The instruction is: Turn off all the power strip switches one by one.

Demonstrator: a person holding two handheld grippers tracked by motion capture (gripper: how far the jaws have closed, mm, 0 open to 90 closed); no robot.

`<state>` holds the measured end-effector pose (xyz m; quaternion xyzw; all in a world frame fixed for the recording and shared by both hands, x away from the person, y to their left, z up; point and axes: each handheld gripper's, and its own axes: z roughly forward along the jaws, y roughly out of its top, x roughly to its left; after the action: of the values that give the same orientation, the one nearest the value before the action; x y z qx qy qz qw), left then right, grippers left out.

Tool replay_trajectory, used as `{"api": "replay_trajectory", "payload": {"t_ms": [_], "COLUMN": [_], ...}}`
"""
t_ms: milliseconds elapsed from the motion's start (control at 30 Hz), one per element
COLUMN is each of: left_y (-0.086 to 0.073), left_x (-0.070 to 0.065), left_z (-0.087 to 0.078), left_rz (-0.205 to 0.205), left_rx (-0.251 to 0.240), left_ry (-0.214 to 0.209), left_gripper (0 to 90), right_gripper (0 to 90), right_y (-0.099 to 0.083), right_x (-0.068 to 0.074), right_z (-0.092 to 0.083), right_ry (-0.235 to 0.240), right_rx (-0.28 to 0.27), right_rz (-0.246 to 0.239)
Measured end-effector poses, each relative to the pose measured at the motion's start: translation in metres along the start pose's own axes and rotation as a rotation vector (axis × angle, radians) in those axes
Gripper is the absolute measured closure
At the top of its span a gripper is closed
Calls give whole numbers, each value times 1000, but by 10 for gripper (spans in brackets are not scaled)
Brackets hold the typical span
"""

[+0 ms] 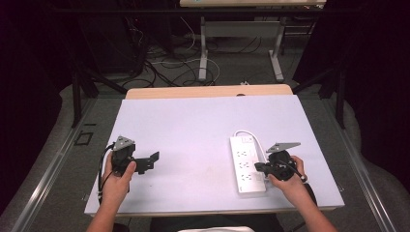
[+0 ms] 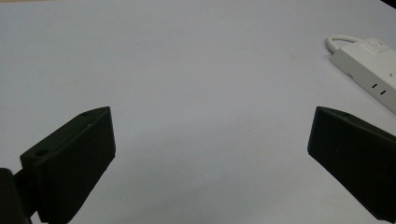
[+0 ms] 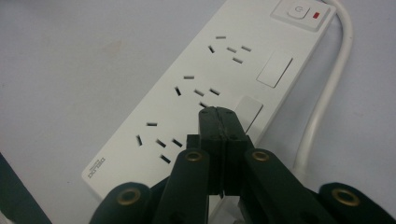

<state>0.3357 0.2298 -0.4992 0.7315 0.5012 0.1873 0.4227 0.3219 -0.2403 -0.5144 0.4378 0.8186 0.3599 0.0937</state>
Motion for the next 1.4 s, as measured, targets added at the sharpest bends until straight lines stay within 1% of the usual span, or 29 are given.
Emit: {"api": "replay_trajectory", "payload": {"t_ms": [67, 100, 133, 167, 200, 300, 333, 367, 433, 467, 500, 533, 567, 600, 633, 667, 733, 800, 833, 867, 933, 1000, 1133, 1300, 1333, 1367, 1400], "left_y": [0, 0, 0, 0, 0, 0, 0, 0, 0, 0, 0, 0, 0, 0, 0, 0, 1, 1, 1, 1, 0, 1, 0, -1, -1, 0, 0], "left_x": [0, 0, 0, 0, 0, 0, 0, 0, 0, 0, 0, 0, 0, 0, 0, 0, 0, 0, 0, 0, 0, 1, 2, 2, 2, 2, 2], "left_z": [0, 0, 0, 0, 0, 0, 0, 0, 0, -1, -1, -1, -1, -1, -1, -1, -1, -1, -1, -1, 0, 0, -1, -1, -1, -1, -1], "left_rz": [-1, -1, -1, 0, 0, 0, 0, 0, -2, -1, -1, -2, -2, -2, -1, -2, -1, 0, 0, -1, -2, -3, -8, -16, -15, -10, -9], "left_rx": [-1, -2, -2, -4, -4, -7, -8, -8, -5, 0, -1, -1, -1, -1, -1, -1, -1, 0, 0, 0, -4, 1, 8, -5, -3, 4, 0], "left_ry": [0, 0, 0, 0, 0, 0, -1, 0, 0, 0, 0, 0, 1, 1, 0, 0, -2, -2, -2, -2, 2, 2, 1, 6, 5, 2, 4], "left_gripper": [10, 10, 10, 9, 9, 10, 9, 10, 9, 10, 10, 9, 9, 9, 10, 10, 10, 9, 10, 10, 9, 9, 10, 9, 9, 9, 10], "right_gripper": [900, 900, 900, 900, 900, 900, 900, 900, 900, 900, 900, 900, 900, 900, 900, 900, 900, 900, 900, 900, 900, 900, 900, 900, 900, 900, 900], "right_y": [-2, -2, -3, -4, -6, -8, -9, -10, -12, -13, -13, -14, -14, -15, -15, -16, -17, -19, -19, -20, -21, -22, -24, -24, -24, -25, -25], "right_x": [0, 0, 1, 1, 2, 2, 3, 3, 4, 4, 5, 5, 7, 6, 6, 7, 7, 8, 7, 8, 7, 6, 6, 7, 7, 7, 7], "right_z": [-1, -1, -2, -3, -4, -4, -5, -4, -5, -4, -5, -5, -5, -5, -5, -5, -4, -5, -5, -5, -5, -4, -2, -2, -2, -2, -2], "right_ry": [-2, -3, 2, -3, 0, 2, 3, 0, 6, 1, 4, 6, 10, 8, 7, 10, 4, 13, 13, 12, 15, 14, 20, 8, 15, 11, 12], "right_rx": [-5, -12, -10, -12, -5, -13, -6, -10, 2, -6, 2, -5, 0, -7, -6, -3, -5, 4, -5, 6, 5, 6, 11, 5, 7, -5, -8], "right_rz": [-2, -18, -9, -16, 0, -14, -6, -15, -4, -21, -8, -13, -2, -23, -23, -12, -21, -4, -12, 1, 9, 3, 16, 0, -4, -7, -4]}}
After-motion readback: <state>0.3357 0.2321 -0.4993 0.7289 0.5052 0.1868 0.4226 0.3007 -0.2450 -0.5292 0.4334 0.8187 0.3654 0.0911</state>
